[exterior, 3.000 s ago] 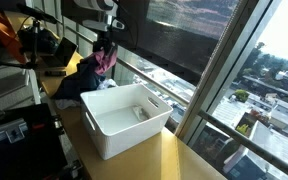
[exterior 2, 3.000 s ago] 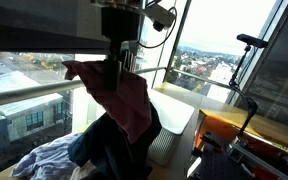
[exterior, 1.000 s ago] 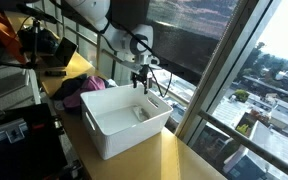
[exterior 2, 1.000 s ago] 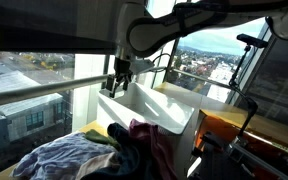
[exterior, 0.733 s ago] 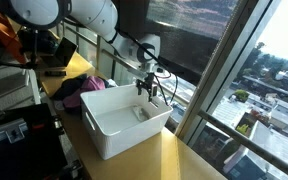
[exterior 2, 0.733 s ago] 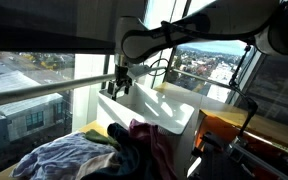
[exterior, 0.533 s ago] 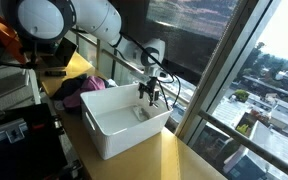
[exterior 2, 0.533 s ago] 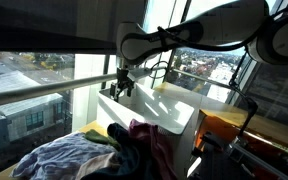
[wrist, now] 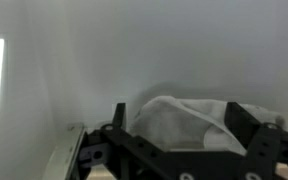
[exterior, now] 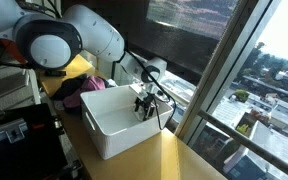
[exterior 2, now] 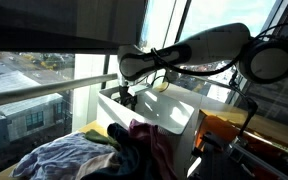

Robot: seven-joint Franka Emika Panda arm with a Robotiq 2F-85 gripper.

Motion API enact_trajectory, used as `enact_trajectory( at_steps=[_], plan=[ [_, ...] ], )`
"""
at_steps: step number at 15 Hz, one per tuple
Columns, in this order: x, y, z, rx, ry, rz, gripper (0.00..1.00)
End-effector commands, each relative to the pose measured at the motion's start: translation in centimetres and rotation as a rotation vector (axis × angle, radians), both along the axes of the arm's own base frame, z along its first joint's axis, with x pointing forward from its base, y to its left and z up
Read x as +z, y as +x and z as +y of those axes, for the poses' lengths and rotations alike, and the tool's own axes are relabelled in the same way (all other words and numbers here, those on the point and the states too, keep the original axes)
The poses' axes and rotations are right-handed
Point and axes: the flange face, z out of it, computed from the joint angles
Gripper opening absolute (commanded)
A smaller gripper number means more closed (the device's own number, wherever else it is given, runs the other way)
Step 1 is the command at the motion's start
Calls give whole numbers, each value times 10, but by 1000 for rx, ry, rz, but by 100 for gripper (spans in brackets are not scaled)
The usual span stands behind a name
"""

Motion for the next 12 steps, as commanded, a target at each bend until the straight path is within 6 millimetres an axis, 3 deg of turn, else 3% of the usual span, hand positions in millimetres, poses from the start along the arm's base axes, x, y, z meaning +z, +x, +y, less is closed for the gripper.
enact_trajectory(
  at_steps=[1, 3, 5, 7, 12],
  plan=[
    [-14, 1, 3, -34, 26, 27, 100],
    [-20, 1, 7, -40, 35, 30, 99],
    [-21, 0, 8, -41, 39, 30, 74],
    [-20, 0, 8, -37, 37, 31, 65],
    [-17, 1, 9, -29, 33, 26, 27]
  ],
)
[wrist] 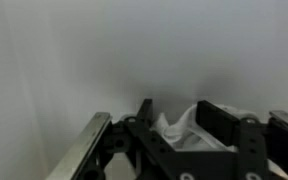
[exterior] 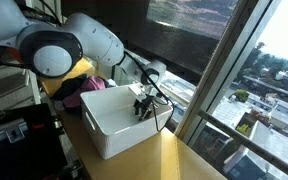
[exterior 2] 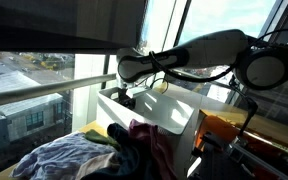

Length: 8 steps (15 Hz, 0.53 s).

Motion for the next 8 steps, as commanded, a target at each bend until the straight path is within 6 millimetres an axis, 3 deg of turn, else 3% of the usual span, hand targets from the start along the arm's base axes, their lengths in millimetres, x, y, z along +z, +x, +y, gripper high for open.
enact_trajectory(
  at_steps=[1, 4, 8],
  plan=[
    [-3, 0, 4, -4, 16, 10, 19],
    [-3, 0, 3, 0, 14, 9, 0],
    [-1, -1, -3, 5, 13, 10, 2]
  ],
)
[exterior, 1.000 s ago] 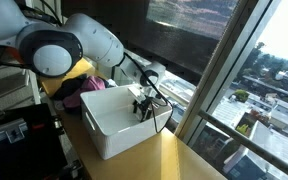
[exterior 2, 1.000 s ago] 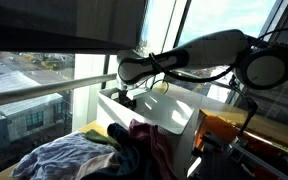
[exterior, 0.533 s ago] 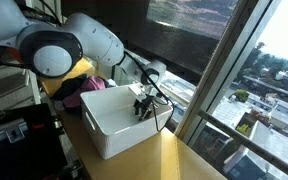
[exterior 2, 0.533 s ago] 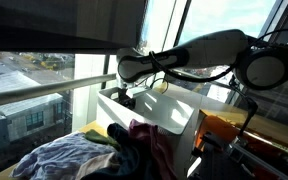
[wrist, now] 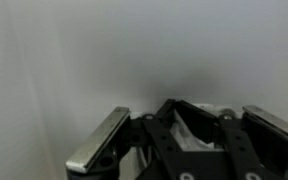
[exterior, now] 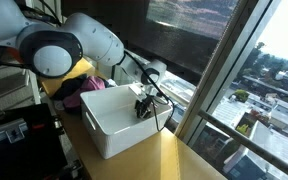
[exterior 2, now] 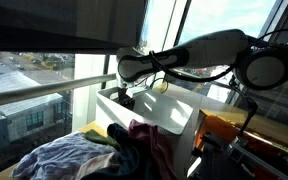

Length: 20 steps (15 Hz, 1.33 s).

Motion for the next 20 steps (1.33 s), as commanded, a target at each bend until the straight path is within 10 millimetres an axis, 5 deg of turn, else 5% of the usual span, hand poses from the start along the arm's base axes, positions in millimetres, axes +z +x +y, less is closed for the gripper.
enact_trajectory(
  at_steps=[1, 4, 11, 15, 20],
  plan=[
    [0, -2, -6, 6, 13, 14, 2],
    [20, 0, -12, 13, 22, 6, 2],
    [135, -7, -13, 116, 40, -79, 2],
    [190, -26, 7, 220, 58, -124, 2],
    [235, -57, 42, 376, 61, -236, 2]
  ],
)
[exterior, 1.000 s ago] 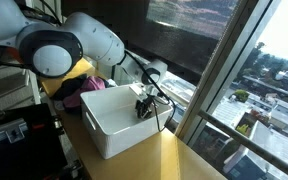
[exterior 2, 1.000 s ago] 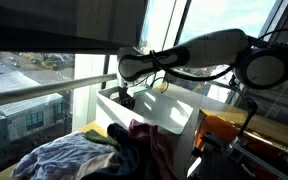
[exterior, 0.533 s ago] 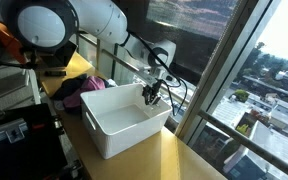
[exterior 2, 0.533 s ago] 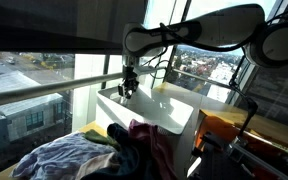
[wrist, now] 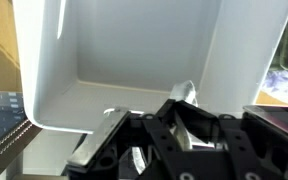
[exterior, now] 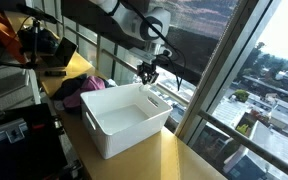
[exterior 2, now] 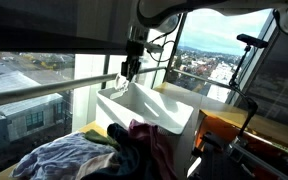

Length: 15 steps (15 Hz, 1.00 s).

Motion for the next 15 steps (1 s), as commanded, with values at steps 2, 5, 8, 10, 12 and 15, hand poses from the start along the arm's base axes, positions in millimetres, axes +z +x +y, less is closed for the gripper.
enact_trajectory(
  at_steps=[2, 5, 8, 10, 12, 15],
  plan=[
    [30, -48, 31, 167, 0, -72, 2],
    [45, -81, 52, 266, 0, -109, 2],
    [60, -119, 74, 357, 13, -154, 2],
    [69, -147, 88, 410, 23, -189, 2],
    [73, -179, 101, 463, 26, -214, 2],
    [69, -234, 117, 531, 38, -212, 2]
  ],
)
